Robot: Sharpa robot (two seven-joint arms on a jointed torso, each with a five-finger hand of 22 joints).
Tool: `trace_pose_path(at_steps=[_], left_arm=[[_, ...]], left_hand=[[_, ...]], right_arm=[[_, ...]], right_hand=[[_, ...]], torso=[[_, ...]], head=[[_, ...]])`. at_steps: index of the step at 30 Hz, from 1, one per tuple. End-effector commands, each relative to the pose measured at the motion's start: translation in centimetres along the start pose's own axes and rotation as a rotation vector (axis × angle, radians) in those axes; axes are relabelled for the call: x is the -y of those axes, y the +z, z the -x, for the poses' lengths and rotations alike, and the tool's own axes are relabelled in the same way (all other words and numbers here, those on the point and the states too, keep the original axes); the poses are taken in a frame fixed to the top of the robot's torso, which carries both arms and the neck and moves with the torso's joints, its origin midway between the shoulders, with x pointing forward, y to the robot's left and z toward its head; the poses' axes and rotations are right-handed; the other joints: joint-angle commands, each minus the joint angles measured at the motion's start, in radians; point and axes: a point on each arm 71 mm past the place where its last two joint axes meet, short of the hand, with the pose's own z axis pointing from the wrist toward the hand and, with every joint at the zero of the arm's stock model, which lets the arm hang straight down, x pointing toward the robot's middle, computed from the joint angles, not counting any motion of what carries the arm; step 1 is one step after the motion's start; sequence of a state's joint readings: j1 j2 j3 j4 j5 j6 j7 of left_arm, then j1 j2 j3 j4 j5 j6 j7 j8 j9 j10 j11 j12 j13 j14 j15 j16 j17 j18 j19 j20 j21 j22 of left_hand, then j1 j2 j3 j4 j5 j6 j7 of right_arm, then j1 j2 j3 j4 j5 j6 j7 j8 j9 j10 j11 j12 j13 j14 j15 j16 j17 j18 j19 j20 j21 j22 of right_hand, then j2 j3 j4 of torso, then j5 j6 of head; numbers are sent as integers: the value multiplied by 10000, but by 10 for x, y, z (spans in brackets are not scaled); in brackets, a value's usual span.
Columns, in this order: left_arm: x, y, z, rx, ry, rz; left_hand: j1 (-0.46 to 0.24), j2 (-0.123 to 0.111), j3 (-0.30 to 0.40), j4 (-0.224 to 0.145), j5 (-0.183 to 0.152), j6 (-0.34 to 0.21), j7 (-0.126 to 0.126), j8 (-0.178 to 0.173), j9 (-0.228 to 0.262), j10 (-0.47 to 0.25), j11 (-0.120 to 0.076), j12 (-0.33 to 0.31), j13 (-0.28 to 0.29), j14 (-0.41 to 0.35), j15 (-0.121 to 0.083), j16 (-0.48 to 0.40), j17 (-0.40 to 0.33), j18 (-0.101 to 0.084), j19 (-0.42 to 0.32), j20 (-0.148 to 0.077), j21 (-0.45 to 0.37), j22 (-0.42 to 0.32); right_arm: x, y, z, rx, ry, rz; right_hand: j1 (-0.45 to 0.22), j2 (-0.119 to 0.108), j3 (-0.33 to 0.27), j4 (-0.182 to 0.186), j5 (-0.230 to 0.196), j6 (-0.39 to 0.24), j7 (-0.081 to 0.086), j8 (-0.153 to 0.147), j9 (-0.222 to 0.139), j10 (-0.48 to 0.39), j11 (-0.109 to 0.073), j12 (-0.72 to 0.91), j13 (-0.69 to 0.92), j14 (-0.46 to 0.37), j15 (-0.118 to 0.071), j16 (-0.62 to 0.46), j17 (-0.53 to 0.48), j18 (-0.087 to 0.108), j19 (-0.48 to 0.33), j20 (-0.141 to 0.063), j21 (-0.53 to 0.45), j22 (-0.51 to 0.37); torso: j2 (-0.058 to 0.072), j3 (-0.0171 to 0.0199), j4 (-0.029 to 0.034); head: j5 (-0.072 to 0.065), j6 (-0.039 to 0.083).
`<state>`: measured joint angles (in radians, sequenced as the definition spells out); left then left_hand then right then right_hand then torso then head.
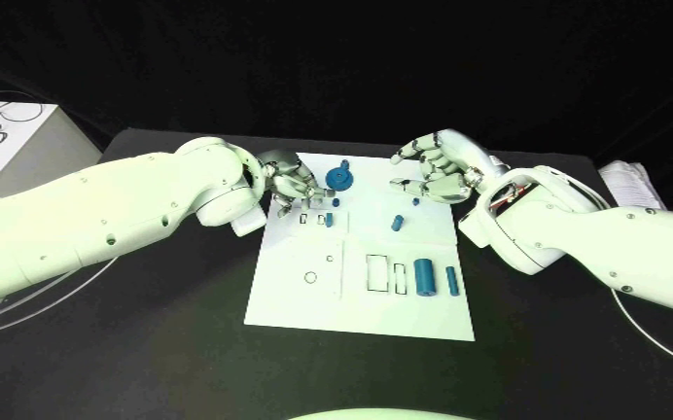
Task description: Assemble the parts on the task board
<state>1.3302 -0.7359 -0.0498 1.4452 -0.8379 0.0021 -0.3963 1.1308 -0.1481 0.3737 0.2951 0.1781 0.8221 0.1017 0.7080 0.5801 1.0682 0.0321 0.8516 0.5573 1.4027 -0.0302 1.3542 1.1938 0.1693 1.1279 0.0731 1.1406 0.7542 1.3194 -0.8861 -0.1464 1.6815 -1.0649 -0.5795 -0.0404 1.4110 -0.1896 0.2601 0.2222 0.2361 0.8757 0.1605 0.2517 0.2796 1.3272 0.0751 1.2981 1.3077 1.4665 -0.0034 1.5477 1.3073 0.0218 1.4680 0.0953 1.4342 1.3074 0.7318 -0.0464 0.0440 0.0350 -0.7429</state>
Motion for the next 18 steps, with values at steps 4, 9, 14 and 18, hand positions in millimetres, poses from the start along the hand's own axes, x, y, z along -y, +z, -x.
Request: trace_pose_path(at_steps=[4,9,14,18], left_arm=[[2,8,0,-295,1643,924],[7,15,-2,-533,1961,1049],[8,18,-3,-655,2085,1117],[10,21,-4,-804,2178,1152]], left_hand=[[-238,38,-133,-9,0,-73,2,85,87,-55,-8,87,26,77,8,89,86,-154,70,-5,80,69],[-353,51,-203,-9,-2,-97,2,100,145,-73,-7,123,39,78,9,100,92,-160,85,-2,112,112],[-408,70,-235,-11,-2,-96,-2,118,180,-81,-8,145,47,95,10,128,135,-162,88,-1,125,127],[-449,80,-264,-12,-3,-95,-7,134,211,-82,-12,168,56,121,8,165,190,-173,119,-1,164,189]], right_arm=[[5,1,1,-177,391,-211],[8,2,2,-173,384,-332],[9,3,2,-185,377,-389],[10,4,2,-190,370,-437]], right_hand=[[91,-30,81,2,50,62,-1,49,-17,-71,-7,-60,19,919,10,-43,2158,162,415,35,-72,1497],[91,-37,85,2,52,56,0,47,-20,-74,-6,-63,16,917,10,-47,2152,164,411,34,-82,1489],[89,-40,86,3,53,53,1,46,-21,-69,-6,-57,21,918,10,-46,2154,165,410,34,-83,1489],[85,-42,89,6,53,50,2,45,-22,-66,-5,-54,23,917,10,-48,2150,164,412,34,-80,1492]], torso=[[-8,29,4],[14,1,-3],[21,-4,-6],[18,-13,5]], head=[[-7,-42],[21,-90],[27,-126],[-11,-165]])
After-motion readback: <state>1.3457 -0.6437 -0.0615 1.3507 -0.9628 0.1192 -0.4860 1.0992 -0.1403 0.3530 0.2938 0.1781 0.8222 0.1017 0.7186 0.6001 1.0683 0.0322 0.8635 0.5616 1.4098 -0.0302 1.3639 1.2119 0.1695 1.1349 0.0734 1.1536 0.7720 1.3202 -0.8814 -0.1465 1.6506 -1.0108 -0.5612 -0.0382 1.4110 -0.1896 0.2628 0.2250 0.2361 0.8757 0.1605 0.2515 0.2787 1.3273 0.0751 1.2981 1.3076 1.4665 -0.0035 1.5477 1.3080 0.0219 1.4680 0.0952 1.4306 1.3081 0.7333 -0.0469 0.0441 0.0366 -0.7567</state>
